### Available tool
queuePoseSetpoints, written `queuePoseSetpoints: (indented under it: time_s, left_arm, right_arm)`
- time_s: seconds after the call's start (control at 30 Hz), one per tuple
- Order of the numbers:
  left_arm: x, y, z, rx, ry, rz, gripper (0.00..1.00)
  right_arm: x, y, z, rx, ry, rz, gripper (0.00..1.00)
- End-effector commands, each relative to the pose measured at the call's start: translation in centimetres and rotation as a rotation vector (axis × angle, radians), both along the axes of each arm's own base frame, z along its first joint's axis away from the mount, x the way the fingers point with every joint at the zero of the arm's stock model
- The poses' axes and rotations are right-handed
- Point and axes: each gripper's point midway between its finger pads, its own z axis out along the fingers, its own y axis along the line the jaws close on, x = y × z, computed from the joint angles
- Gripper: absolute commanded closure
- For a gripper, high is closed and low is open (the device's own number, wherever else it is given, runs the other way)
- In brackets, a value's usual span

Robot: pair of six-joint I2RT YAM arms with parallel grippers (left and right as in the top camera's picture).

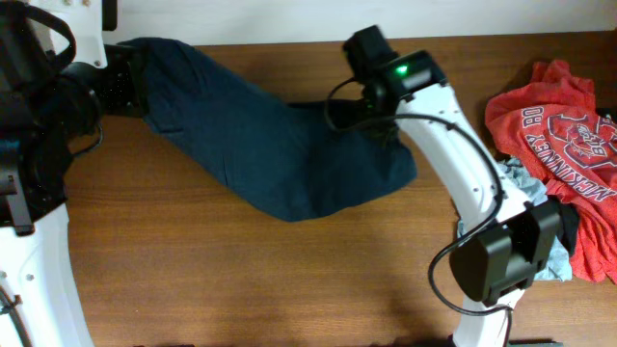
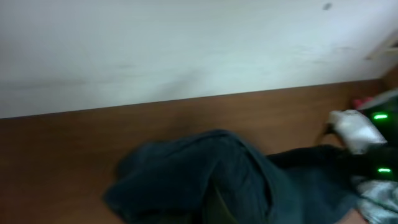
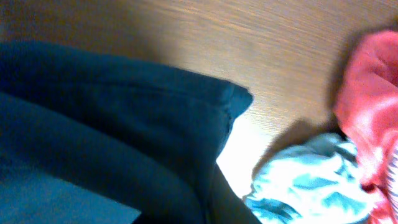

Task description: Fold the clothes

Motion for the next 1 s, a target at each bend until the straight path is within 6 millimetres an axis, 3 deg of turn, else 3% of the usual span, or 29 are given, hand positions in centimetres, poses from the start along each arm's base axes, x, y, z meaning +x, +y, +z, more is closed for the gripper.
queuePoseSetpoints:
  time_s: [0.0,0.1,0.17,0.3,0.47,0.57,0.73,0.83,0.97]
  left_arm:
    - [0.1,1.8,1.5,0.072,-0.058,0.081,1.0]
    - [0.4,1.8,0.6,0.072,-0.025,0.08,0.99]
    - [0.9,2.1,-1.5,0.078,0.052,0.09,0.99]
    - [0.8,3.2,-3.7,0.116,0.144,0.143,0.99]
    - [2.1,4.2,-4.6,0.146,0.158,0.185,0.95]
    - [4.4,4.8,-7.6,0.167,0.236,0.202,0.86]
    - [9.2,5.1,-14.9,0.174,0.395,0.188,0.86]
    - [8.8,5.1,-15.1,0.174,0.41,0.187,0.95]
    - [6.8,5.0,-12.1,0.171,0.361,0.19,1.0]
  right_arm:
    - [-1.0,-3.4,4.0,-0.01,-0.086,-0.114,0.96]
    - [-2.4,-3.1,5.9,0.064,-0.091,-0.082,0.96]
    - [-4.0,-2.5,6.7,0.087,-0.067,-0.043,0.96]
    - [-6.0,-2.2,6.7,0.068,-0.014,-0.005,0.96]
    - [-5.1,-1.6,7.0,0.092,-0.051,0.003,0.96]
    - [-4.4,-1.3,7.2,0.104,-0.077,0.004,0.96]
    - [-2.7,-1.1,6.4,0.111,-0.094,-0.004,0.96]
    - [-2.6,-1.0,6.0,0.106,-0.082,-0.003,0.96]
    - [-3.1,-1.2,6.7,0.111,-0.094,-0.003,0.96]
